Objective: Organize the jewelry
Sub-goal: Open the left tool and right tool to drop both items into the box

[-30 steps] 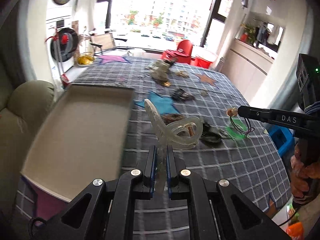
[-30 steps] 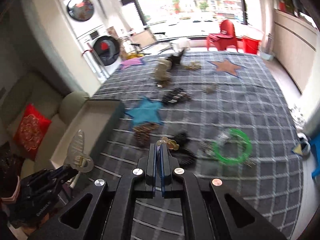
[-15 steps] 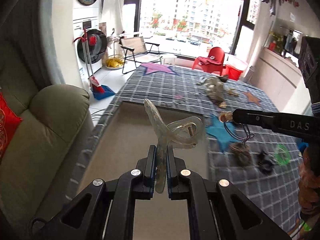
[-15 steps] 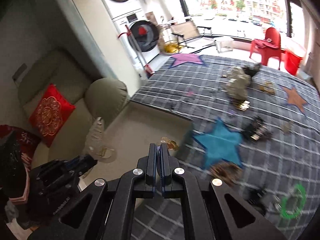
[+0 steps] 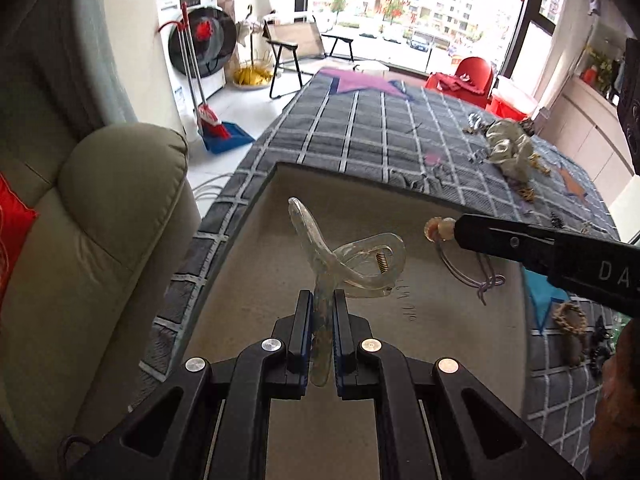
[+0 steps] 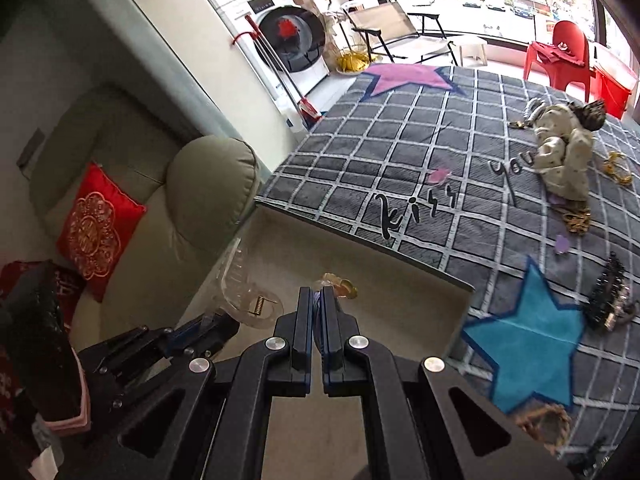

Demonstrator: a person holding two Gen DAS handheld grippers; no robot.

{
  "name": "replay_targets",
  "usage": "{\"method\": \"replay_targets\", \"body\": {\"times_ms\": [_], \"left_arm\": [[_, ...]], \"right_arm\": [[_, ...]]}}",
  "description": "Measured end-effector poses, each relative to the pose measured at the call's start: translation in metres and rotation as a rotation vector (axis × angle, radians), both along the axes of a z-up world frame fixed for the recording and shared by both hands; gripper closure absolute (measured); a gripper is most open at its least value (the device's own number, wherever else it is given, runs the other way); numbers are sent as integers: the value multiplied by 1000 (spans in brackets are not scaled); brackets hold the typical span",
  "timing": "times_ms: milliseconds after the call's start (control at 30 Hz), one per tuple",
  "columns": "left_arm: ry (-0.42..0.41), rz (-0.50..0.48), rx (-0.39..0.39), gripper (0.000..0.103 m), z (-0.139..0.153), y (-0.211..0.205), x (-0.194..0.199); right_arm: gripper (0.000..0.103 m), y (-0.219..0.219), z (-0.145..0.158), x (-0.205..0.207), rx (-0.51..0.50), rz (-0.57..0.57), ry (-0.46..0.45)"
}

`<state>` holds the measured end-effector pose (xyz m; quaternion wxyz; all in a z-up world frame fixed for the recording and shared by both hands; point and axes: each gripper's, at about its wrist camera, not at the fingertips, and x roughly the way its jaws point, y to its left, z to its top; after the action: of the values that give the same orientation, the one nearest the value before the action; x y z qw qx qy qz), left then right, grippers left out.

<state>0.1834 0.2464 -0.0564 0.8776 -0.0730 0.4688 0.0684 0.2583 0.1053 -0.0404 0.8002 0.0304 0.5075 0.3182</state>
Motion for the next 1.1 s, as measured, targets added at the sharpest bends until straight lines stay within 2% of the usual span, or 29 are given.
{"method": "replay_targets", "body": {"times_ms": [467,633,700,767,800,1100], "left_arm": [[39,15,72,91,-10,-6,5],[43,17,94,91,-9,-6,3],[45,22,87,91,-8,-6,2],[42,23,81,91,-7,-5,1],[39,21,78,91,-6,-5,0],[40,-5,80,90,-4,-16,-3]], "right_arm": [[99,2,-40,12,-29,-14,104],[97,-2,-38,14,-13,-20,128],[86,-10,-31,14,12,-36,126],[51,-18,-23,13,34,-55,108],[47,-23,-16,12,46,-63,90],[46,-56,12,-8,62,-108,34]]}}
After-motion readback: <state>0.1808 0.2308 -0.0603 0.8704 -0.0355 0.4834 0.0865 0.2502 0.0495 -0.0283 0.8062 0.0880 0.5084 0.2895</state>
